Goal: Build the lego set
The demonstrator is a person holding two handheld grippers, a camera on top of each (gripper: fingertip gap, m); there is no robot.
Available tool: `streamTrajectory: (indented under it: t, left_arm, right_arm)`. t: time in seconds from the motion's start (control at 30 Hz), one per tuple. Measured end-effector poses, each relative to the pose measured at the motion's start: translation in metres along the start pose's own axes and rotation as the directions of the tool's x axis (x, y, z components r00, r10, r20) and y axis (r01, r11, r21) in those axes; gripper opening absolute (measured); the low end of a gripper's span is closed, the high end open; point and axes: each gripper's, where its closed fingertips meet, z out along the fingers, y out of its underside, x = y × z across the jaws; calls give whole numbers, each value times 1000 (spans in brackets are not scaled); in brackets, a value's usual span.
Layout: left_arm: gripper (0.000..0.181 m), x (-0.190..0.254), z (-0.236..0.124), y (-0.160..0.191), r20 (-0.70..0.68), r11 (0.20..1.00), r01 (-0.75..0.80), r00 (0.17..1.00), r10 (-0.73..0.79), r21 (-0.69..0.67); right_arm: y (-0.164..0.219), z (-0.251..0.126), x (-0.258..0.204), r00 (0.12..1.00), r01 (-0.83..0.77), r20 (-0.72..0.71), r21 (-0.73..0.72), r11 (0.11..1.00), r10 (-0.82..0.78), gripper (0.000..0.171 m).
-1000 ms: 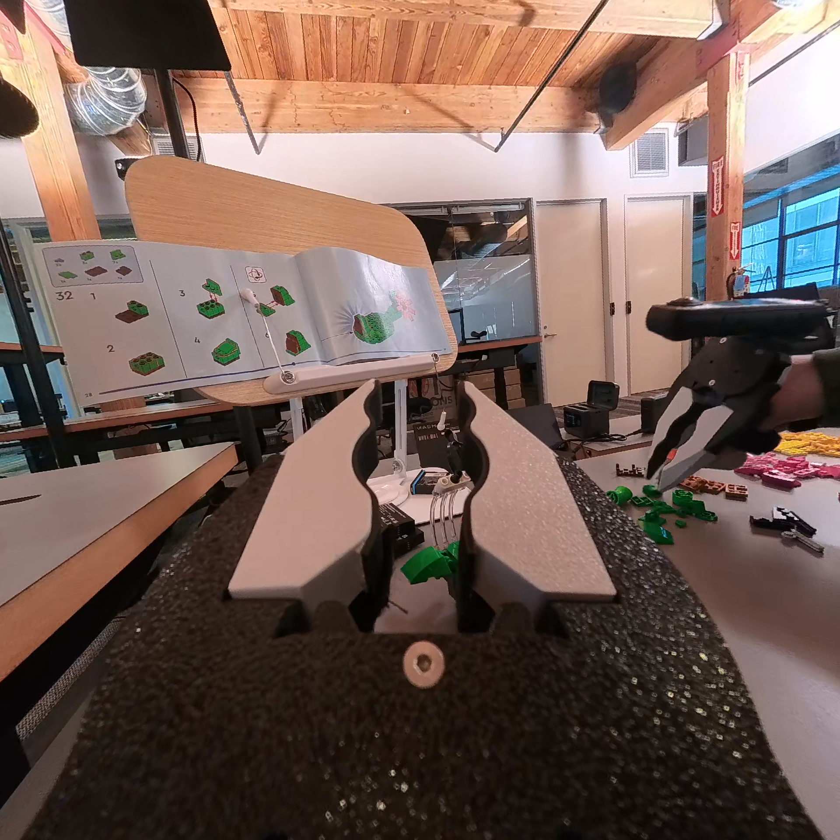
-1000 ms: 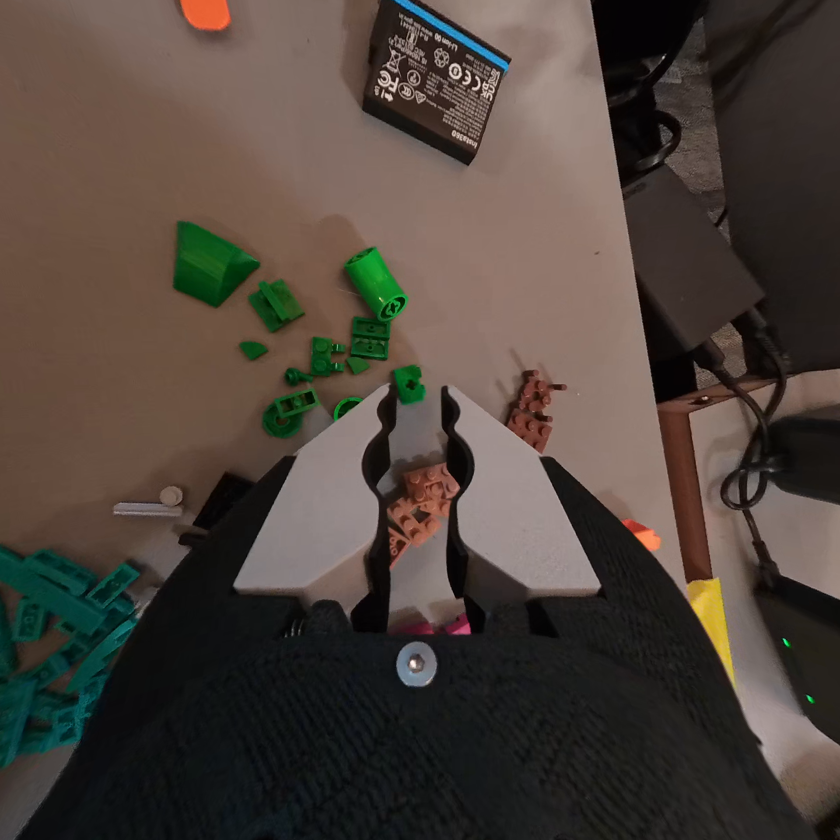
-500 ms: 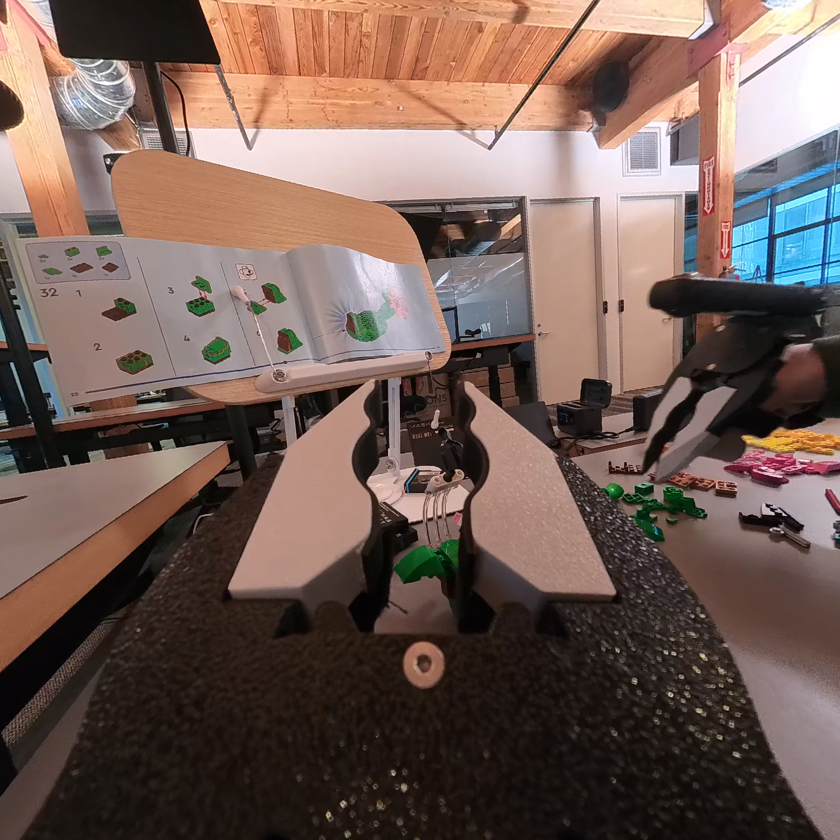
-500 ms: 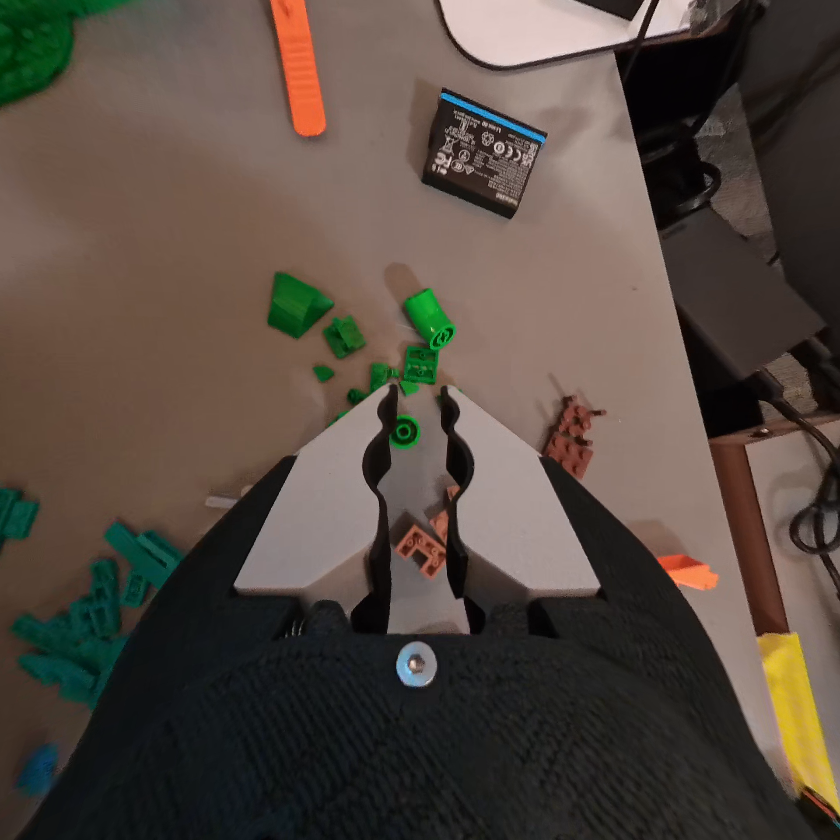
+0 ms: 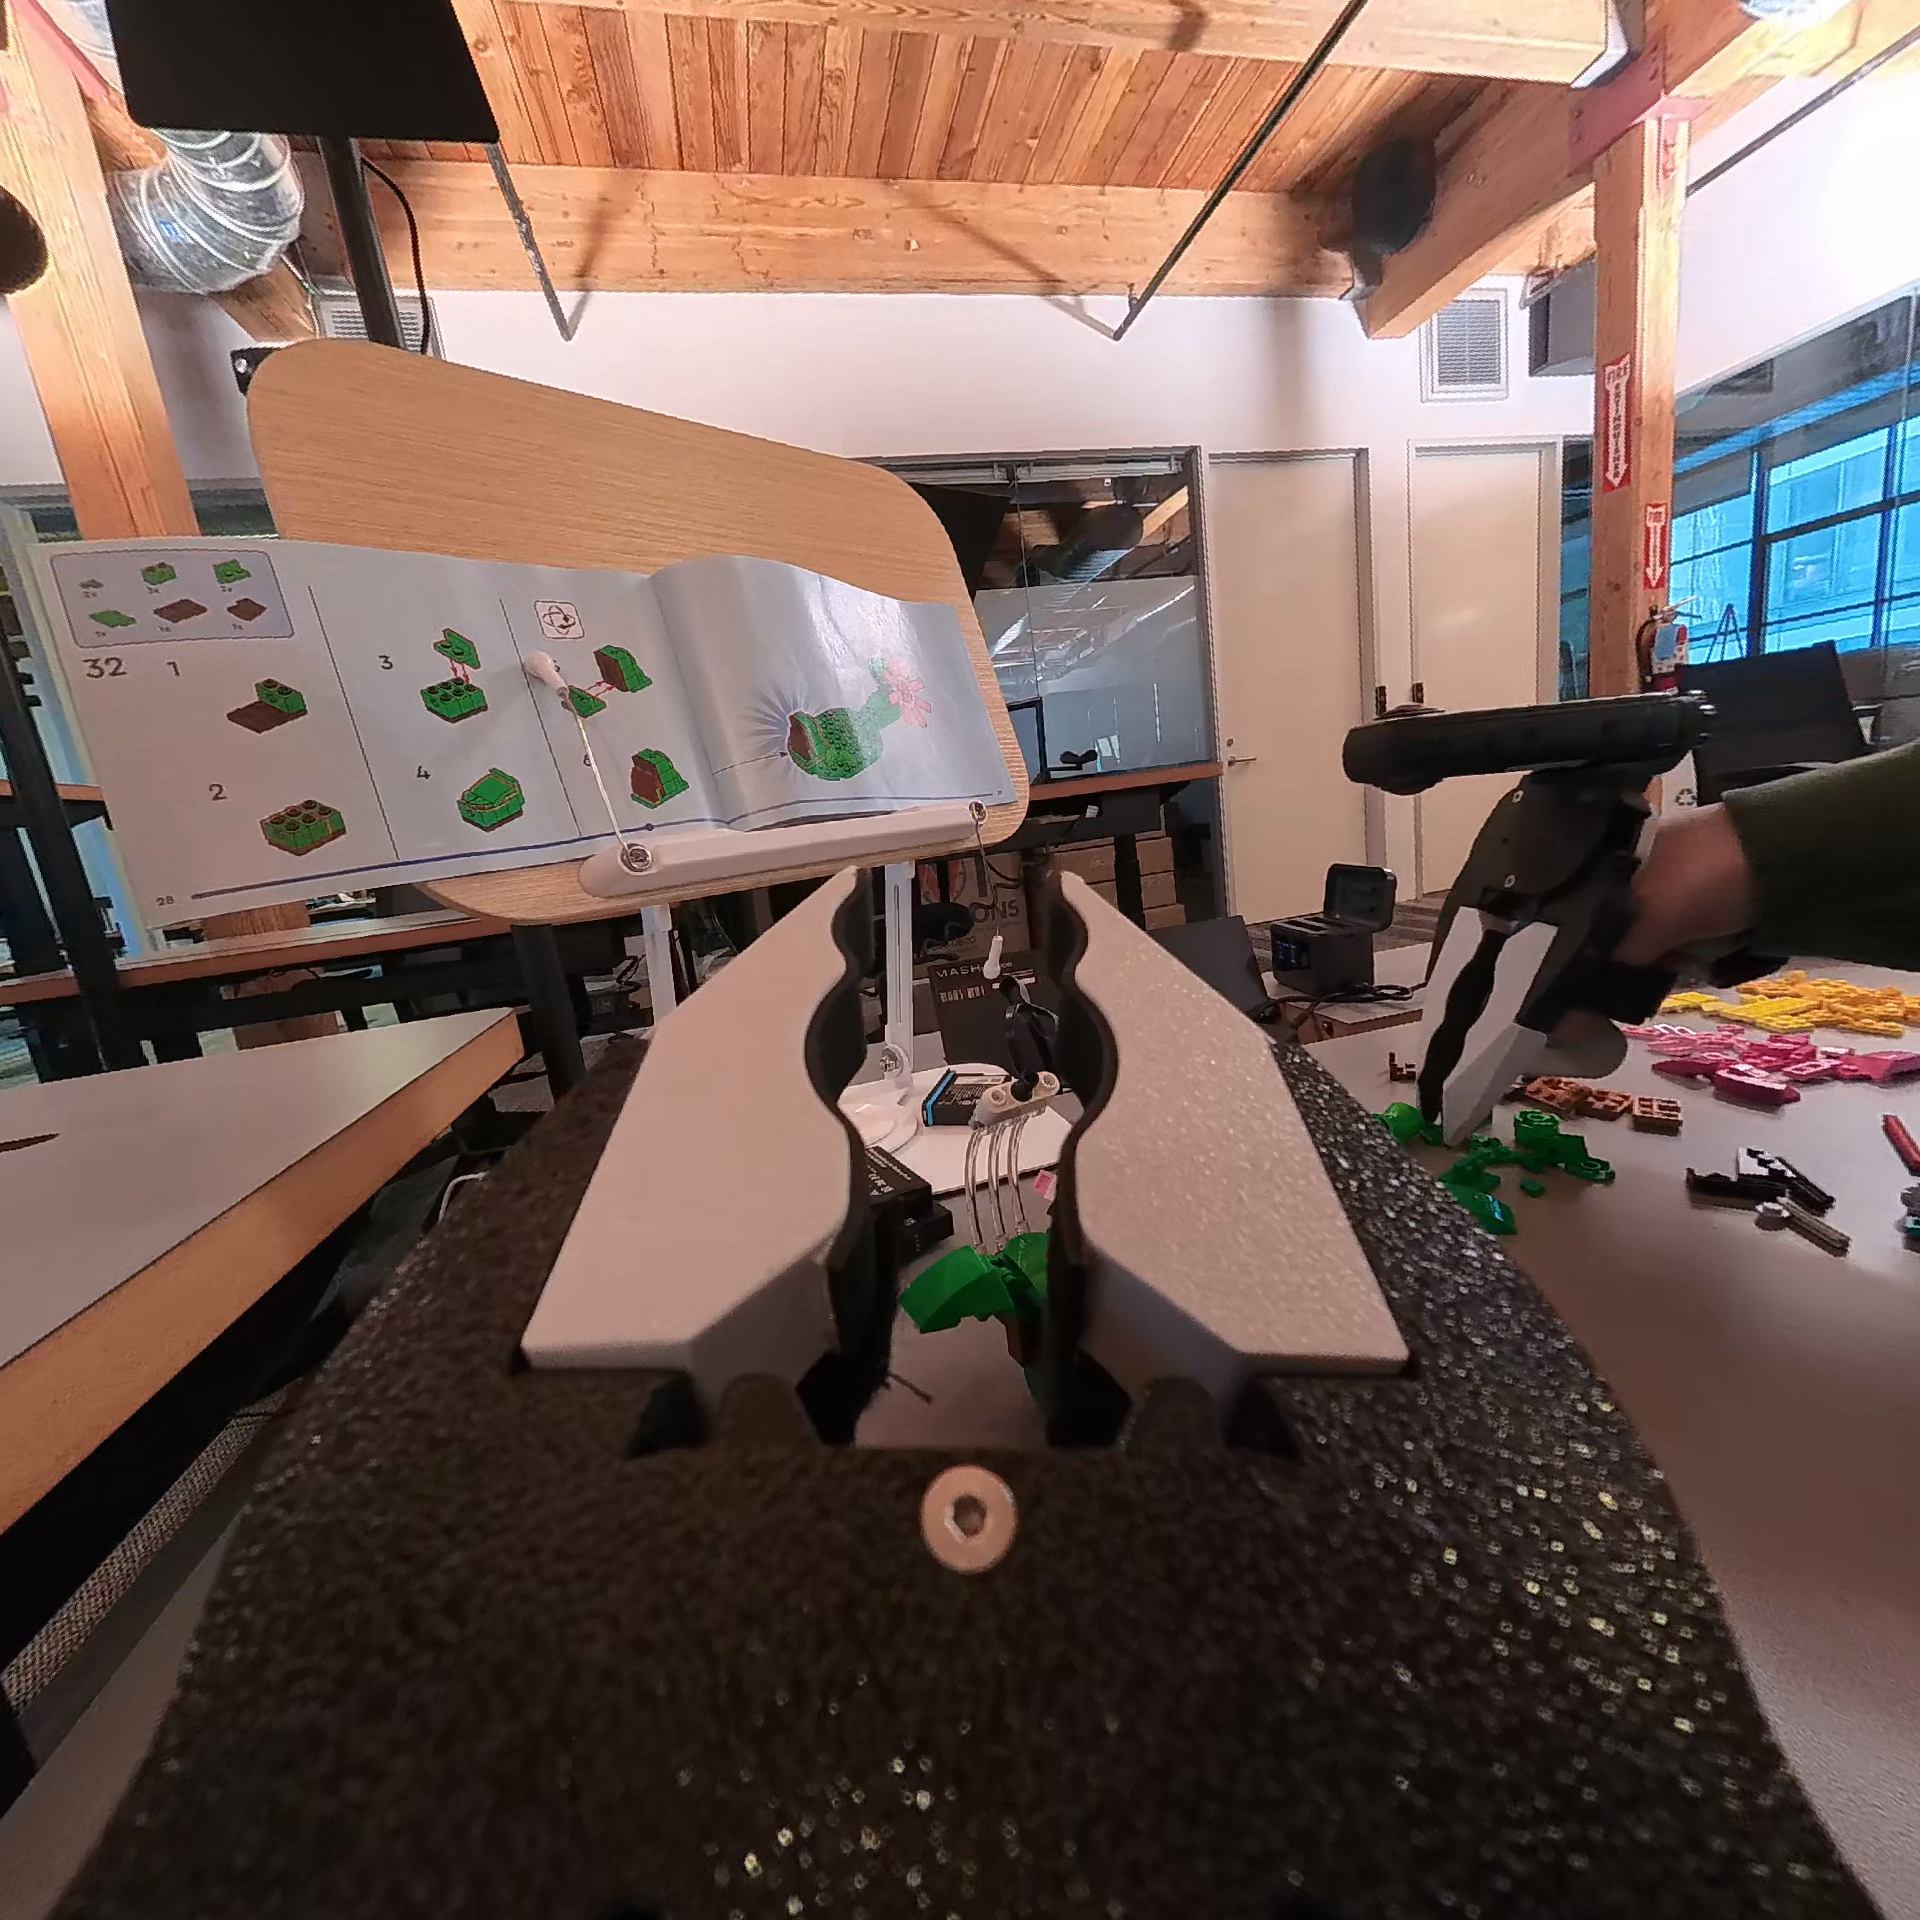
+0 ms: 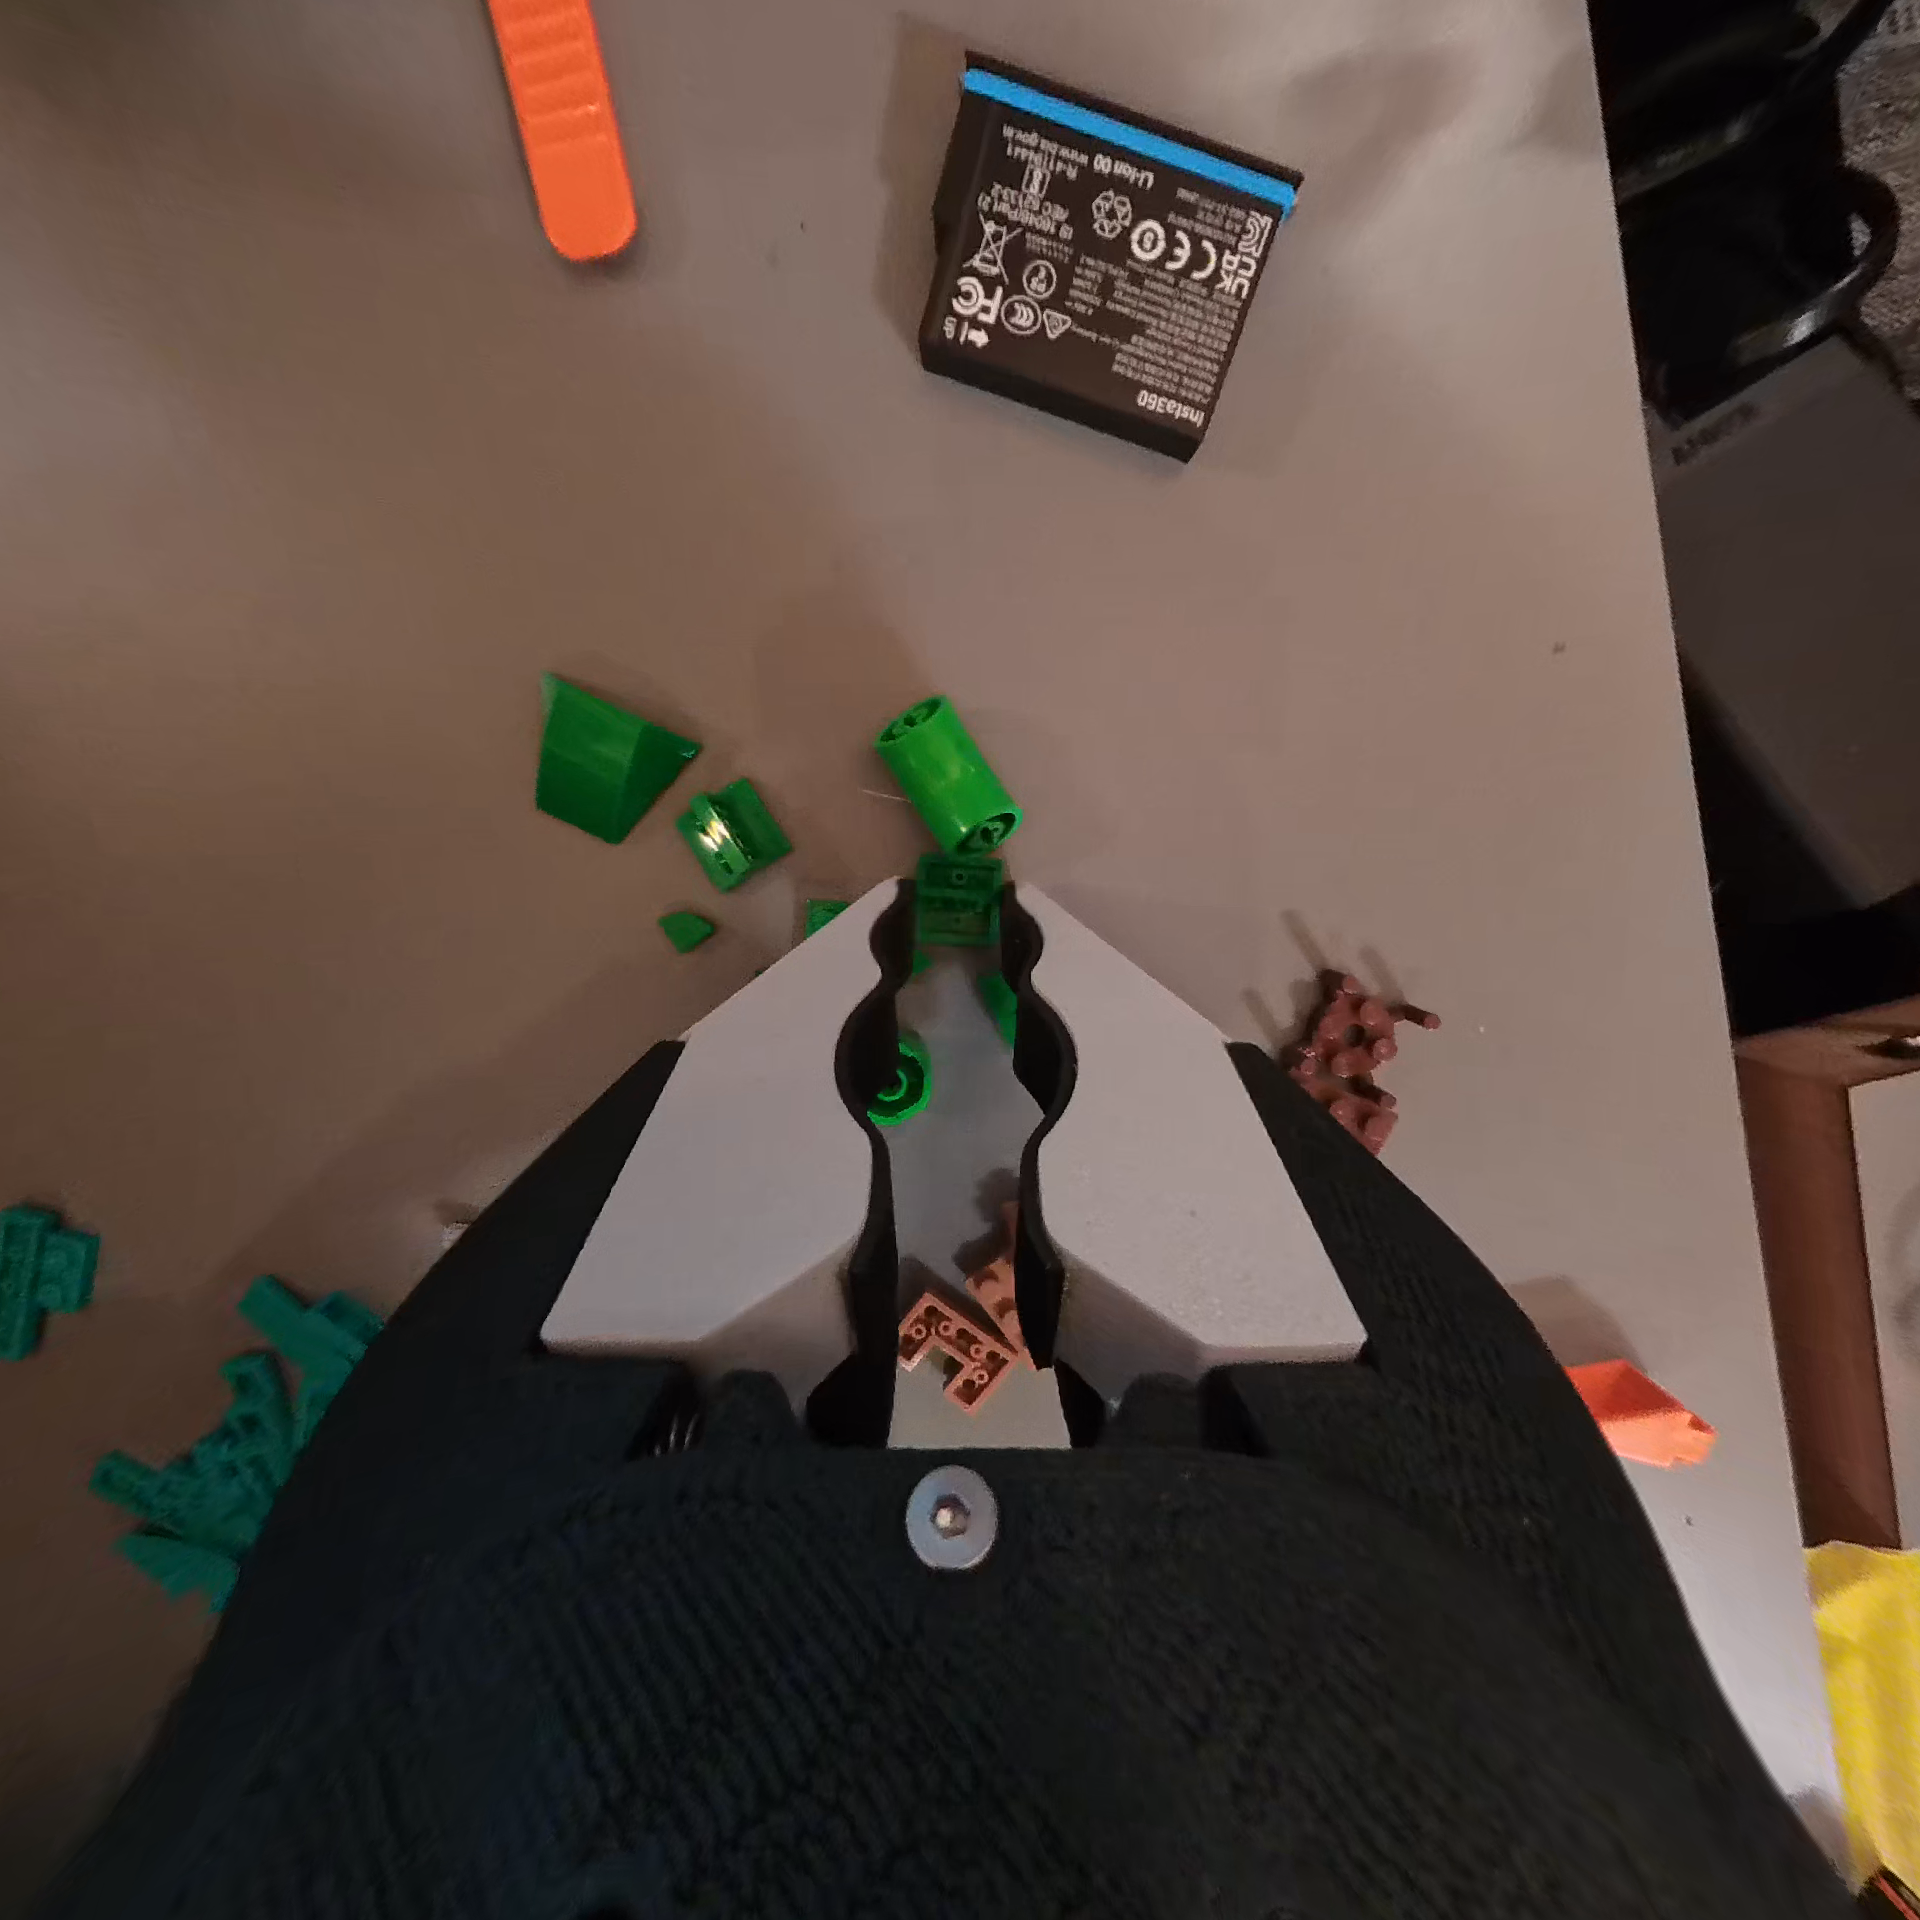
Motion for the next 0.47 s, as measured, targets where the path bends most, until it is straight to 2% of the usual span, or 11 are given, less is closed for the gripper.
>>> streamTrajectory:
  t: [0.1,0.23,0.33,0.47]
  left_arm:
    - [29,0,0,0,0,1000,-3,1000,3,2]
    - [29,0,0,0,0,1000,5,1000,-5,3]
    - [29,2,0,-2,-6,1000,2,1000,-2,7]
    - [29,4,0,-3,-10,1000,-18,1000,18,11]
  right_arm:
    - [-4,-11,-1,999,42,-35,45,998,-40,14]
    - [-10,-54,-34,993,102,-81,161,982,-90,14]
    - [-6,-73,-86,987,144,-97,197,970,-127,14]
    - [2,-65,-159,975,201,-134,187,962,-178,14]
